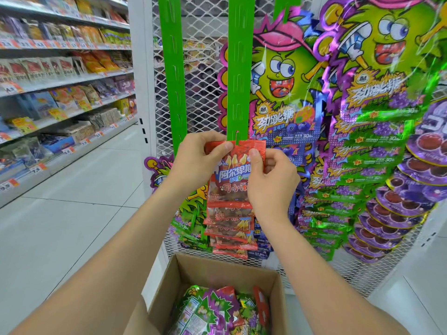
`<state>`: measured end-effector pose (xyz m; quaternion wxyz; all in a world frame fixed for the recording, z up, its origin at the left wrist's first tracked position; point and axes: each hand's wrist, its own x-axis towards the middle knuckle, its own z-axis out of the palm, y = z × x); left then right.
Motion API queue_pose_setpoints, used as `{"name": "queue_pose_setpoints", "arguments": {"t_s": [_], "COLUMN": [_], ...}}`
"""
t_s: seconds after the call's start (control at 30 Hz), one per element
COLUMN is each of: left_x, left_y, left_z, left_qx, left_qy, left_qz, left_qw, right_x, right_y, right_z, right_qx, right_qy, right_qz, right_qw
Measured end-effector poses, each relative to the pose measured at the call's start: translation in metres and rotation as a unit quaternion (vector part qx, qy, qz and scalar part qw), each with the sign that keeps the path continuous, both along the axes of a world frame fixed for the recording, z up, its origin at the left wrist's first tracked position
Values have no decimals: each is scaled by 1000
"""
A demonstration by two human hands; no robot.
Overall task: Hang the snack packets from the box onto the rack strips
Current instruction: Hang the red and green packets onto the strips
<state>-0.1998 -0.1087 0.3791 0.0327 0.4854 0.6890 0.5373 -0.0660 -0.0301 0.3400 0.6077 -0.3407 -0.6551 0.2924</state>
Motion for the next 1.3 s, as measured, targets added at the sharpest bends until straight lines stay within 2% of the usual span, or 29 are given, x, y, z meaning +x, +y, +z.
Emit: {"name": "queue_pose_setpoints", "arguments": {"t_s": [0.37,0.7,0.83,0.9,0.97,1.0,1.07,1.1,1.13,1.17,1.23,1.3], "left_x": [-1,-4,2,12,26,35,53,60,67,72,77,80], "left_y": [10,11,6,-2,-13,-19,-31,-34,-36,-36,-30,-23], "left_z": [-4,-13,-21,-35,-59,-76,-116,-141,-163,-188,-243,-295], "left_qx": [26,48,64,69,78,84,66,21,-60,-167,-363,-468], "left_qy": [66,45,79,137,187,204,210,184,143,105,66,28], "left_qz": [62,69,95,127,179,206,210,177,135,96,30,-6], "left_qw": [996,995,990,980,963,953,953,967,979,976,929,883], "right_x": [0,4,19,32,45,52,66,72,77,81,84,84], "right_y": [12,12,2,-2,2,6,19,27,33,38,46,55], "right_z": [5,0,-18,-39,-65,-78,-101,-112,-120,-127,-134,-141], "right_qx": [-14,-4,65,131,155,134,63,42,36,40,41,23], "right_qy": [-41,-30,-19,-59,-164,-242,-419,-500,-567,-613,-648,-652], "right_qz": [21,7,12,70,171,223,307,334,349,353,354,357], "right_qw": [999,1000,998,987,959,935,852,798,746,706,673,669]}}
